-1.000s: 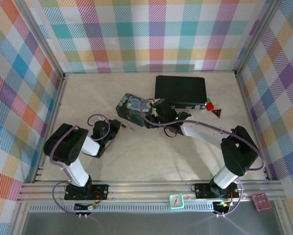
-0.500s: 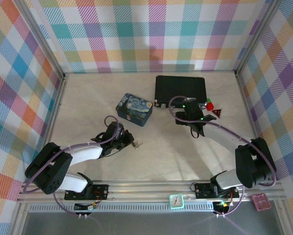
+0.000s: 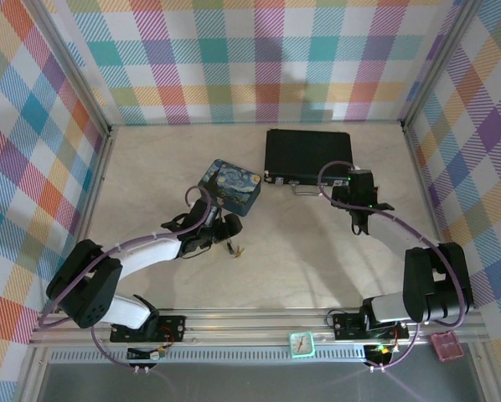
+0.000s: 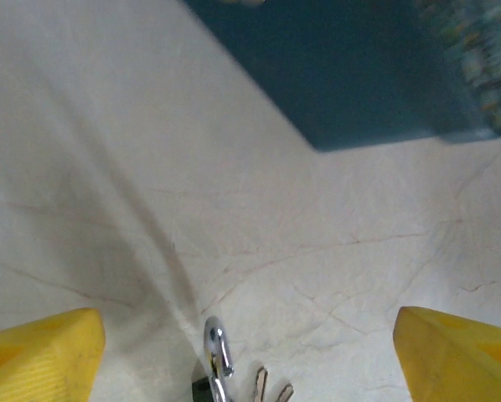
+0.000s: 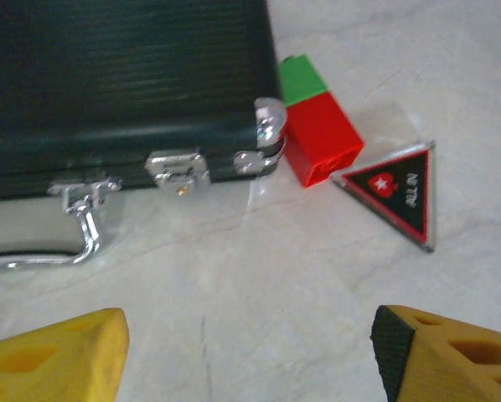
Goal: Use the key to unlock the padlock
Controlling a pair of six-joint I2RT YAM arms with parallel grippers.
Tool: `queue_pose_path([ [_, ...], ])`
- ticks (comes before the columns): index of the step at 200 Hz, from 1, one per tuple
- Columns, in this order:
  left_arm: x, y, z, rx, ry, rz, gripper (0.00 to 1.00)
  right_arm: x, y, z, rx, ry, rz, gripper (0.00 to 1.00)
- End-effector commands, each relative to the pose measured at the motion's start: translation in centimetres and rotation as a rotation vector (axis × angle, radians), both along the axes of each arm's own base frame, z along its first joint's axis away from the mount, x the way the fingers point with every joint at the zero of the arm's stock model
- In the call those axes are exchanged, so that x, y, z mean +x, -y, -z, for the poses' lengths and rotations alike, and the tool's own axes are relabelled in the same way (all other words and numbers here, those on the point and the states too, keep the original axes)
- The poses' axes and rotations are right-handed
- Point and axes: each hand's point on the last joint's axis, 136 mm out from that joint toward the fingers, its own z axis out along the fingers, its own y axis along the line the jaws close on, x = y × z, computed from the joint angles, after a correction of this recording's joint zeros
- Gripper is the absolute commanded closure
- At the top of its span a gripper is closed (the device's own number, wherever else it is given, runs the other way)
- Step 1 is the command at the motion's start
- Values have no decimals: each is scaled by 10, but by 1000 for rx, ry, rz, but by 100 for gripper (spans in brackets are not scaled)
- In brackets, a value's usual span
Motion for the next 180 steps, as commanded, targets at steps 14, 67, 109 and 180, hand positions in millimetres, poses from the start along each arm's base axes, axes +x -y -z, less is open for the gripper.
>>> queue_pose_path([
  [14, 20, -44, -36, 220, 88, -47, 2, 26, -3, 1, -21, 133, -90, 23],
  [67, 53, -140, -77, 457, 154, -241, 0, 34, 0, 10, -24, 224, -138, 22],
  [109, 59, -214, -84, 652, 222, -456, 0, 21, 7, 10, 76, 349, -158, 13],
  [180, 57, -252, -58, 848, 259, -539, 0, 20, 6, 9, 72, 354, -167, 1],
])
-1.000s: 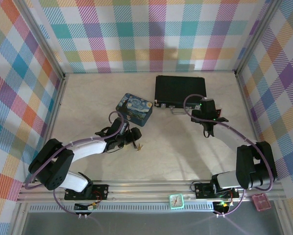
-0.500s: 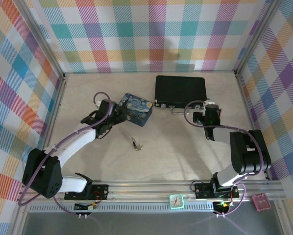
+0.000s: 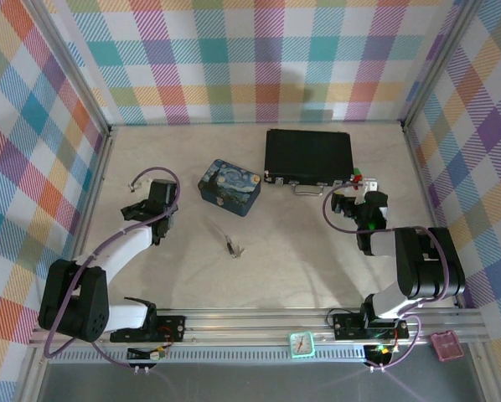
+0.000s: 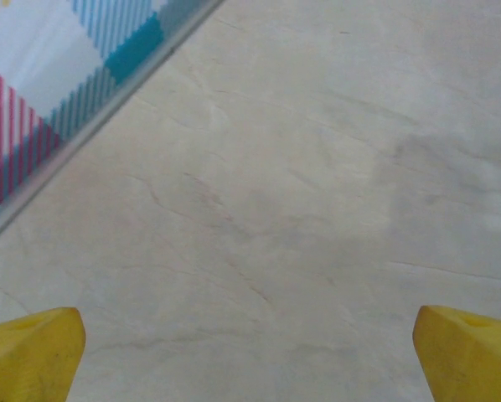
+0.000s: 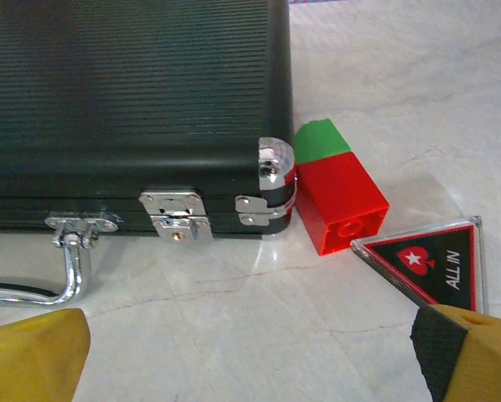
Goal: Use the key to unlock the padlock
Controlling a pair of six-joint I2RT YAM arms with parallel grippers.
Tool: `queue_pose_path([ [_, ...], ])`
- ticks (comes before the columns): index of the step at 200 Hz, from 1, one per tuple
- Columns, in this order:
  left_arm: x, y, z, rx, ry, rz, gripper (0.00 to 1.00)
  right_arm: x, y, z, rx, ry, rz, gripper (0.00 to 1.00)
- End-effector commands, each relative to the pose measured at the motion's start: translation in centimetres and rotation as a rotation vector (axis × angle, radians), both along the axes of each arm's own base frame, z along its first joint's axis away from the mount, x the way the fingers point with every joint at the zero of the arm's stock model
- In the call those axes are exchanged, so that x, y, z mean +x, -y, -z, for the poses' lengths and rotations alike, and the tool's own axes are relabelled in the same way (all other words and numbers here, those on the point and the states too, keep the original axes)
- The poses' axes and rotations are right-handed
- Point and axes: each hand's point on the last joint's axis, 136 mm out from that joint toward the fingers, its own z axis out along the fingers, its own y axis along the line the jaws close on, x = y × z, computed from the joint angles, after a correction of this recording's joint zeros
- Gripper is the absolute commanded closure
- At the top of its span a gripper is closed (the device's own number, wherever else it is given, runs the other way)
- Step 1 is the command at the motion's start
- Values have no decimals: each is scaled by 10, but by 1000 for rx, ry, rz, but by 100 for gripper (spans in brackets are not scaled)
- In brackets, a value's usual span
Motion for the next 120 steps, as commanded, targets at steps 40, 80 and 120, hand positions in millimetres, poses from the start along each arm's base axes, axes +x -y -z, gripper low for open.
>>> queue_pose_path([
  [40, 29, 0, 17, 56, 123, 92, 0, 6, -7, -12, 20, 52, -35, 1],
  [80, 53, 19, 24, -22, 168, 311, 2, 6, -8, -12, 20, 51, -38, 1],
  [120, 55, 8, 30, -117, 248, 357, 9, 6, -8, -13, 20, 52, -40, 1],
])
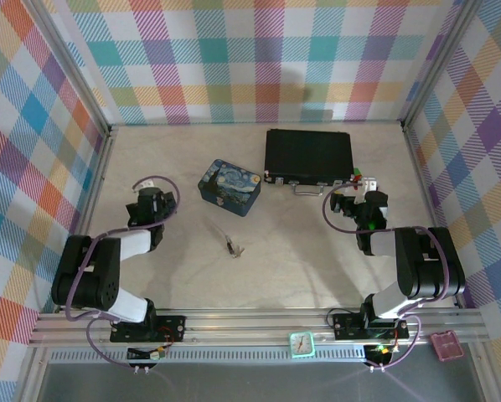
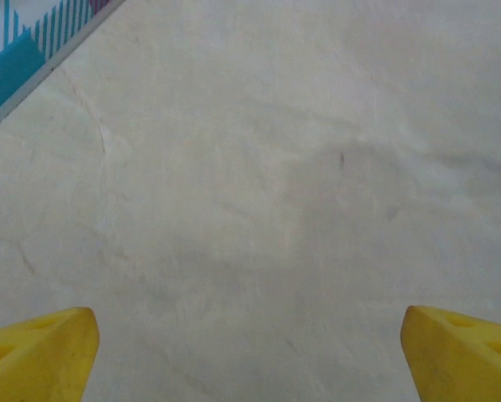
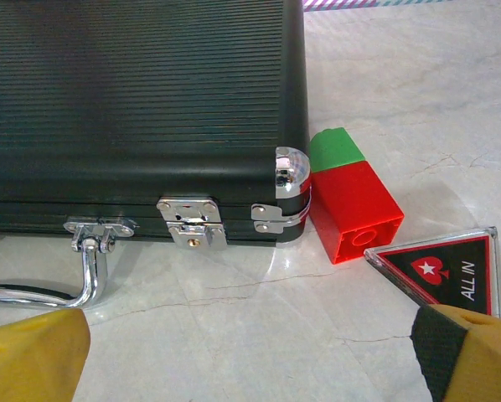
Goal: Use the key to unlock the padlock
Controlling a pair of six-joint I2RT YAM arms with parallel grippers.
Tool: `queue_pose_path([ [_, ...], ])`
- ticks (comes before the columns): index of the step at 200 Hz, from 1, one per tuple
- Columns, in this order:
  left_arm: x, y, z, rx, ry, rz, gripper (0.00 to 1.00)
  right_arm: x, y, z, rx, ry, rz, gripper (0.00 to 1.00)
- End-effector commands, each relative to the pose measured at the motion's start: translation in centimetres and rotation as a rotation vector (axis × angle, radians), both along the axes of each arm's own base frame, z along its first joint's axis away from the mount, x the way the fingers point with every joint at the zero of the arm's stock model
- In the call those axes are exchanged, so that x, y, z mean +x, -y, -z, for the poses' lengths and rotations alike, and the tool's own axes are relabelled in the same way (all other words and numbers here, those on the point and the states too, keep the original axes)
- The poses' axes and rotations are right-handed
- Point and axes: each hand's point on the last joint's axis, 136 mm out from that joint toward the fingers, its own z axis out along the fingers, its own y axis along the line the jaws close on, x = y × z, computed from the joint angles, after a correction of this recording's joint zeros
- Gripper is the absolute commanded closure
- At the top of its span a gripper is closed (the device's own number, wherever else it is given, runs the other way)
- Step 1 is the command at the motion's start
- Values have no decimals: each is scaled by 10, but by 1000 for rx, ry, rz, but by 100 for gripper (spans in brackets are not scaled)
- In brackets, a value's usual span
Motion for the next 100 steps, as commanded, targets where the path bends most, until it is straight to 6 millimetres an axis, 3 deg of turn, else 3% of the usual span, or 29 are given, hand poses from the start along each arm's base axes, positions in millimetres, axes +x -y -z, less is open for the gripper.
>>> queue_pose_path([
  [1, 10, 14, -17, -45, 129, 117, 9, 5, -4, -10, 12, 42, -21, 1],
  [11, -1, 21, -15, 1, 186, 125, 7, 5, -5, -10, 11, 41, -23, 1],
  [16, -9, 23, -8, 26, 220, 118, 1, 5, -5, -10, 11, 42, -22, 1],
  [22, -11, 25, -21, 59, 342, 120, 0, 5, -5, -10, 11, 42, -24, 1],
  [30, -16, 30, -14, 62, 307, 139, 0, 6, -5, -11, 10, 43, -23, 1],
  [51, 12, 38, -7, 77, 171, 173, 0, 5, -6, -10, 12, 41, -32, 1],
  [100, 8, 39, -6, 85, 158, 163, 0, 5, -6, -11, 10, 43, -33, 1],
])
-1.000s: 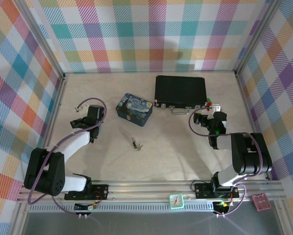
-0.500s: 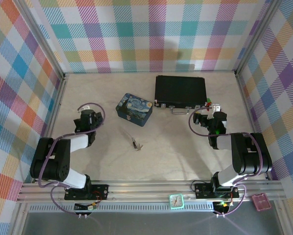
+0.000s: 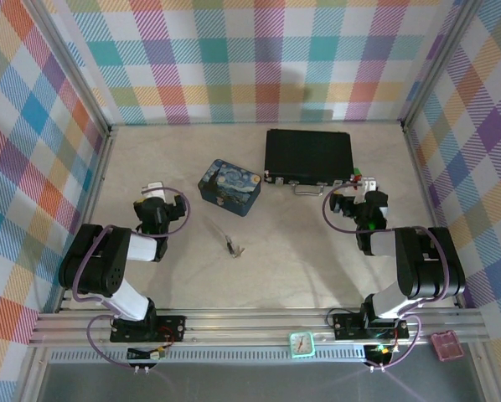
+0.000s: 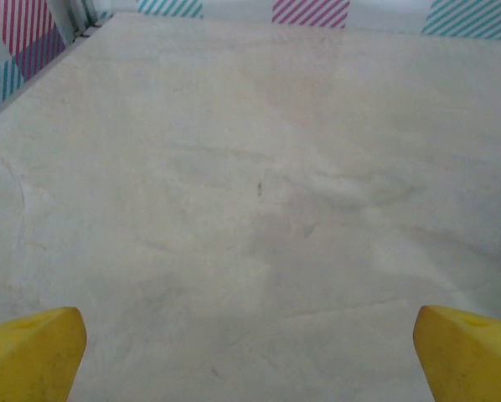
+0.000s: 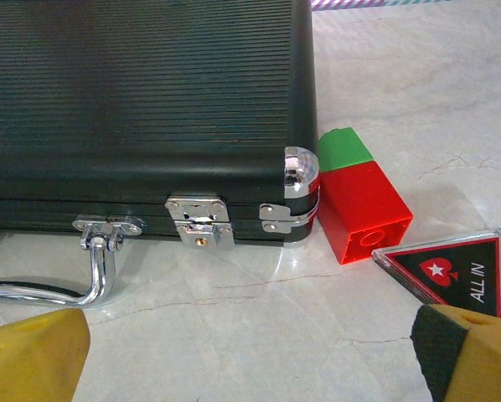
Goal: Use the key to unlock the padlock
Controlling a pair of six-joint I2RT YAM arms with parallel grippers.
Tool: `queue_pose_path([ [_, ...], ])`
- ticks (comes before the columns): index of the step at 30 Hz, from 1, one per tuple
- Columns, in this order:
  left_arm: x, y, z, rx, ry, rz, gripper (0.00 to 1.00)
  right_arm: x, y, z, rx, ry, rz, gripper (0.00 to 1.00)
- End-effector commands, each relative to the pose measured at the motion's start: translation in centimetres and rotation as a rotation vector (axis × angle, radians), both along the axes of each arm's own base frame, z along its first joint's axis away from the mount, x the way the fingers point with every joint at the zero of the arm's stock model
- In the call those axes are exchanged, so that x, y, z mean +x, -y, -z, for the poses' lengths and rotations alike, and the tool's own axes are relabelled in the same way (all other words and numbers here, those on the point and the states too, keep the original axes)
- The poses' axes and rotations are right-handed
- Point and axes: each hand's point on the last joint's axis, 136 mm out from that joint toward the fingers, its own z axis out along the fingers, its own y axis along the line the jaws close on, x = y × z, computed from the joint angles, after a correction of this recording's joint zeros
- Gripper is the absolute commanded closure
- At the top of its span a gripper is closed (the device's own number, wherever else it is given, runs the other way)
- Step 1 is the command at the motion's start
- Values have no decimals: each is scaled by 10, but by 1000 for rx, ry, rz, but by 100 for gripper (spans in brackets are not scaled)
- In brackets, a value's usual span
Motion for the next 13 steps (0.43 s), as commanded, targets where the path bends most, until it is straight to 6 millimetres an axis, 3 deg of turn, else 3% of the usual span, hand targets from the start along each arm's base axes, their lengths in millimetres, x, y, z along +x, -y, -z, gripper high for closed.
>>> queue_pose_path([
  [1, 1, 1, -5, 25, 10, 2, 0, 6, -4, -10, 5, 43, -20, 1],
  [13, 1, 1, -5, 23, 11, 1, 0, 5, -6, -10, 4, 43, -34, 1],
])
